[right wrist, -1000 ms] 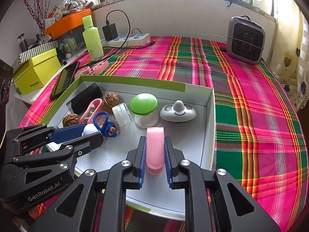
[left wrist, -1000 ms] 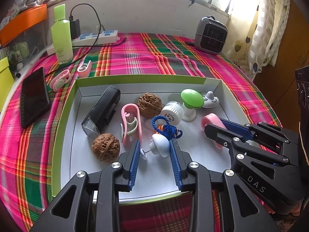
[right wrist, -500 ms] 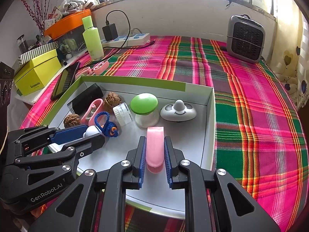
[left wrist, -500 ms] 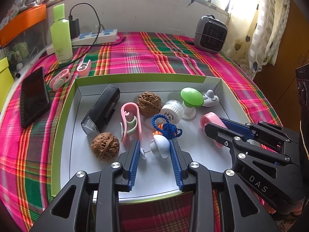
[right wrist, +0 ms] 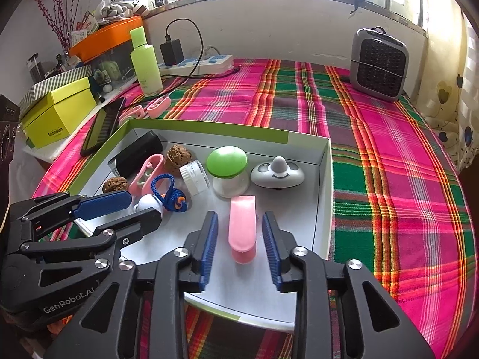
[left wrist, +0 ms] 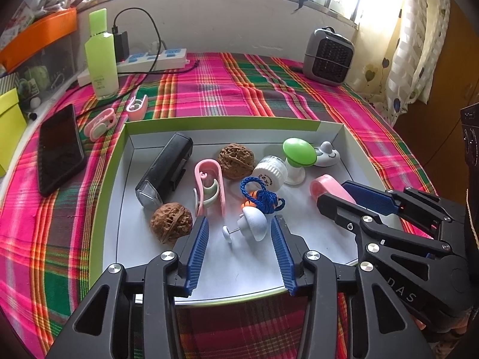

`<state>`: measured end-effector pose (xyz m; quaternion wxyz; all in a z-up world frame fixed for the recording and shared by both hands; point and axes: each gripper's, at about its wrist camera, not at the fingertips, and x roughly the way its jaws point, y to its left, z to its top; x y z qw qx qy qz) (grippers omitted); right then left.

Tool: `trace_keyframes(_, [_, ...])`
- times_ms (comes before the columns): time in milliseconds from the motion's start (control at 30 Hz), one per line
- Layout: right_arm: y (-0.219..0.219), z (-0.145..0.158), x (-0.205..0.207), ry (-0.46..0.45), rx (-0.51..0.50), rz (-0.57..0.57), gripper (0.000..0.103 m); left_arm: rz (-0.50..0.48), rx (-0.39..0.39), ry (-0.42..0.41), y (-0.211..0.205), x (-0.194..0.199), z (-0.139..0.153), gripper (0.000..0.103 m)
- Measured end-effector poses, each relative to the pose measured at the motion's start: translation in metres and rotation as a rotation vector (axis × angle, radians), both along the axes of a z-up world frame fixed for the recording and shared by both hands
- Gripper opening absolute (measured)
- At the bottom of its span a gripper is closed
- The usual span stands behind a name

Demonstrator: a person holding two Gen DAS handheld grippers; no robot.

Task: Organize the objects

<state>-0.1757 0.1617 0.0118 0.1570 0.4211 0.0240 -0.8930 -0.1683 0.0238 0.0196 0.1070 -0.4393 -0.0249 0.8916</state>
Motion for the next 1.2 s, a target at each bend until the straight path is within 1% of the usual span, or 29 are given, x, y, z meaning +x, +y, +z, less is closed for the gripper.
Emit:
trace_keyframes(267, [0.000, 0.008, 0.011, 0.023, -0.009, -0.012, 0.036, 0.008, -0.007, 0.030, -0.004, 0.011, 0.010, 0.047])
trace_keyframes(333, [-0.001, 0.011, 0.015, 0.032, -0.013, -0.013, 0.036, 0.015, -0.023, 0.048, -0.003, 0.016, 0.013, 0.047])
trace_keyframes(367, [-0.001, 0.012, 0.017, 0.037, -0.013, -0.014, 0.036, 0.017, -0.032, 0.058, -0.003, 0.018, 0.015, 0.048])
trace_keyframes(467, [-0.002, 0.017, 0.025, 0.053, -0.007, -0.017, 0.036, 0.022, -0.018, 0.062, -0.007, 0.024, 0.018, 0.048])
trace_keyframes(800, [-0.006, 0.027, 0.050, 0.095, 0.000, -0.021, 0.036, 0.040, -0.022, 0.093, -0.012, 0.047, 0.027, 0.048])
trace_keyframes(933, [-0.006, 0.031, 0.061, 0.106, -0.013, -0.026, 0.036, 0.049, -0.027, 0.108, -0.013, 0.059, 0.030, 0.048])
trace_keyframes(1100, [-0.006, 0.032, 0.077, 0.112, -0.030, -0.043, 0.036, 0.050, -0.030, 0.116, -0.013, 0.074, 0.030, 0.048])
trace_keyframes(1200, [-0.005, 0.029, 0.087, 0.109, -0.022, -0.042, 0.036, 0.051, -0.051, 0.139, -0.011, 0.085, 0.030, 0.048])
